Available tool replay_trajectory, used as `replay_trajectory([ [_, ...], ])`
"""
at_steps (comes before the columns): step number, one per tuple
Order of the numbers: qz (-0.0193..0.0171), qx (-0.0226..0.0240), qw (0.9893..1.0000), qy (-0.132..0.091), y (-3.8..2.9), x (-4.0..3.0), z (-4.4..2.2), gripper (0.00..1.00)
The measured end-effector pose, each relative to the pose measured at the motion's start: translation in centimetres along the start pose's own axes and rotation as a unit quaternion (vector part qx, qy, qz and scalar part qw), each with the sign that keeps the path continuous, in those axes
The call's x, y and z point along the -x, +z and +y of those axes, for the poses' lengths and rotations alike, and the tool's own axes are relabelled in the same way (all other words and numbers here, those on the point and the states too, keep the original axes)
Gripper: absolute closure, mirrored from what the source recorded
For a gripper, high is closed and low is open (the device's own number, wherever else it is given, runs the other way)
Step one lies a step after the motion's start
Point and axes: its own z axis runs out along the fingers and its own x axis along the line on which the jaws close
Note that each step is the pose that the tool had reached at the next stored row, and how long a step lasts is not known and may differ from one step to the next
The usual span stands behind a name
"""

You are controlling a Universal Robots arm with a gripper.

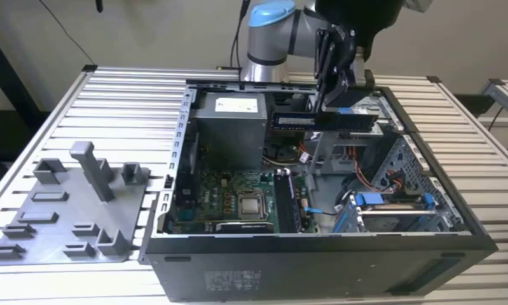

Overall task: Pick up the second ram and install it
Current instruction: 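Pick up the second ram and move it above second insertion slot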

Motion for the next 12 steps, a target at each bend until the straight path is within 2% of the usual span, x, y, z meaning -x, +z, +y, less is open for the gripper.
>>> replay_trajectory([
  [2, -0.0009, 0.0001, 1.0000, 0.000, 0.00, 0.43, 0.01, 0.86],
  [3, -0.0030, 0.0001, 1.0000, 0.000, 0.00, 0.64, 0.02, 0.86],
  [4, -0.0067, 0.0002, 1.0000, 0.000, -0.01, 0.80, 0.01, 0.86],
  [5, -0.0129, 0.0003, 0.9999, 0.000, 0.00, 0.89, 0.02, 0.86],
  [7, -0.0290, 0.0006, 0.9996, 0.000, 0.00, 1.03, 0.02, 0.86],
  [8, -0.0338, 0.0007, 0.9994, 0.000, 0.01, 1.11, 0.03, 0.86],
  [9, -0.0354, 0.0007, 0.9994, 0.000, 0.05, 1.24, 0.03, 0.86],
  [12, -0.0359, 0.0008, 0.9994, 0.000, 0.07, 1.84, 0.04, 0.86],
])
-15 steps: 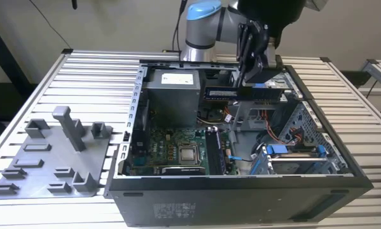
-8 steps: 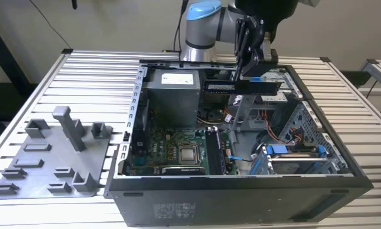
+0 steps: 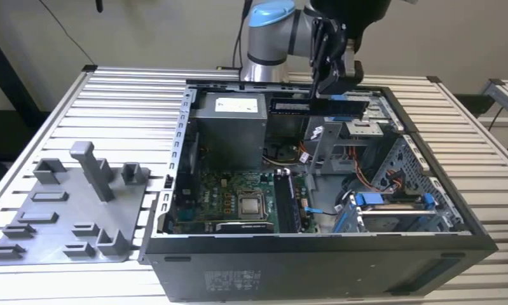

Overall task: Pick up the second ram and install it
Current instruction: 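Pick up the second ram and move it above second insertion slot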

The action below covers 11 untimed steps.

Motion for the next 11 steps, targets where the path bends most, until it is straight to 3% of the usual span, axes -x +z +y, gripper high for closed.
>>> replay_trajectory([
  [11, -0.0006, 0.0000, 1.0000, 0.000, 0.29, 2.90, 0.06, 0.86],
])
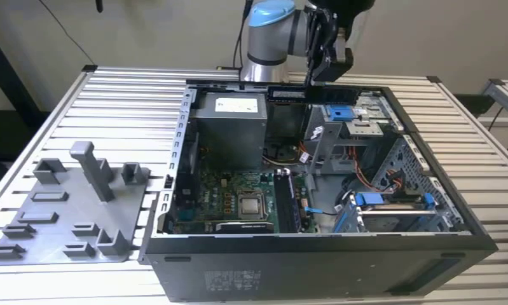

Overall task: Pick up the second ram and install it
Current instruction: 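Pick up the second ram and move it above second insertion slot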

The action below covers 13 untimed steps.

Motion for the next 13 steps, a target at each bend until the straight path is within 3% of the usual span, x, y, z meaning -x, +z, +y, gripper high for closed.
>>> replay_trajectory([
  [9, -0.0002, 0.0000, 1.0000, 0.000, 0.21, 2.05, 0.04, 0.86],
  [13, -0.0002, 0.0000, 1.0000, 0.000, 0.24, 2.40, 0.05, 0.86],
])
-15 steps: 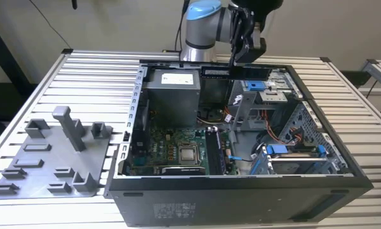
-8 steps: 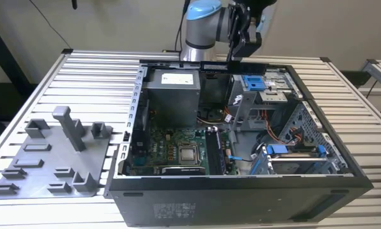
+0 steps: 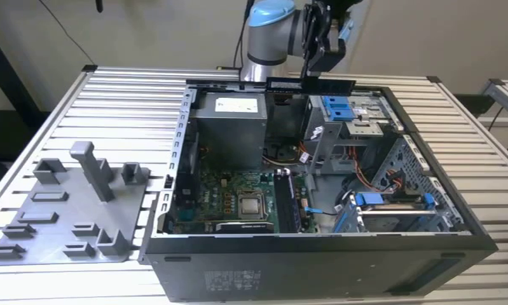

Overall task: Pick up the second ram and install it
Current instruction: 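Pick up the second ram and move it above second insertion slot, then insert the second ram into the second slot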

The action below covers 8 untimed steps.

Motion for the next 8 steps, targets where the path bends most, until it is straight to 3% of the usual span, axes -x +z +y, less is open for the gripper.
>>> replay_trajectory([
  [8, 0.0000, 0.0000, 1.0000, 0.000, 0.02, 0.25, 0.01, 0.86],
])
